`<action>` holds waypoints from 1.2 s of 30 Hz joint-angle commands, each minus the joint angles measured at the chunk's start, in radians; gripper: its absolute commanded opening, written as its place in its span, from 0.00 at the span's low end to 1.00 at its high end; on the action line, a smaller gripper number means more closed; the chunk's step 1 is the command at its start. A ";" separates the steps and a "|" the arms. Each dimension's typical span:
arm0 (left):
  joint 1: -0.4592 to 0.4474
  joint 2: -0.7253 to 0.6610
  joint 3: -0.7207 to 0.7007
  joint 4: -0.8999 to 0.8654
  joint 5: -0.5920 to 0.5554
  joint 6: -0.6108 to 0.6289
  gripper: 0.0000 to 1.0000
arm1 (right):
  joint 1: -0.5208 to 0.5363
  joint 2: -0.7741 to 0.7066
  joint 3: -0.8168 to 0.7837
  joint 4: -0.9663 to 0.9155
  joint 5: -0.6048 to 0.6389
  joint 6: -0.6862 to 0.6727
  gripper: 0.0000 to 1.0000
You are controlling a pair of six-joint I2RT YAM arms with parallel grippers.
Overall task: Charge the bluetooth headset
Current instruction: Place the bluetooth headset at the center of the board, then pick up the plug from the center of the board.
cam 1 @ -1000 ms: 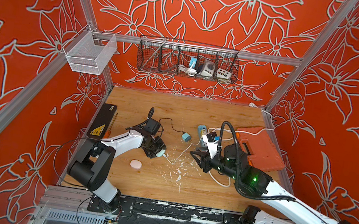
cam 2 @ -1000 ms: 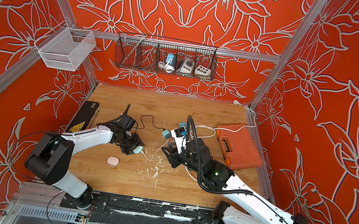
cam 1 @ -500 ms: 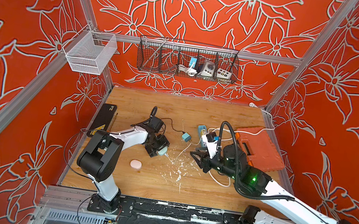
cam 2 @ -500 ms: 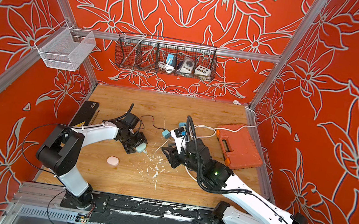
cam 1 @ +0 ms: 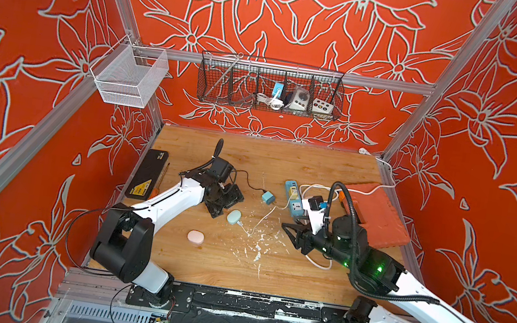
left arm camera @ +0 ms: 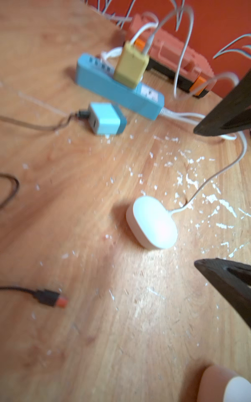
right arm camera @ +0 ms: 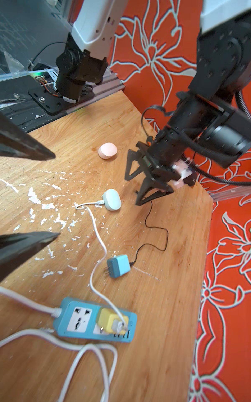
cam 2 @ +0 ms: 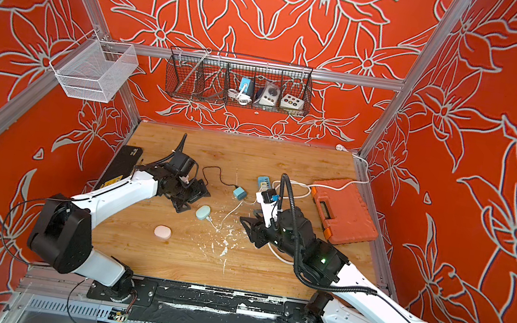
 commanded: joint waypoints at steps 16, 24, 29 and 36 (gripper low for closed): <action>-0.146 0.403 0.499 -0.238 -0.074 -0.006 0.85 | -0.006 -0.096 -0.036 -0.156 0.104 0.087 0.80; -0.148 0.608 0.719 -0.322 -0.098 -0.034 0.85 | -0.006 -0.136 -0.083 -0.140 0.099 0.110 0.80; -0.154 0.693 0.799 -0.333 -0.084 -0.048 0.85 | -0.006 -0.151 -0.098 -0.146 0.108 0.115 0.80; -0.165 0.787 0.894 -0.371 -0.095 -0.056 0.84 | -0.007 -0.171 -0.122 -0.141 0.113 0.127 0.80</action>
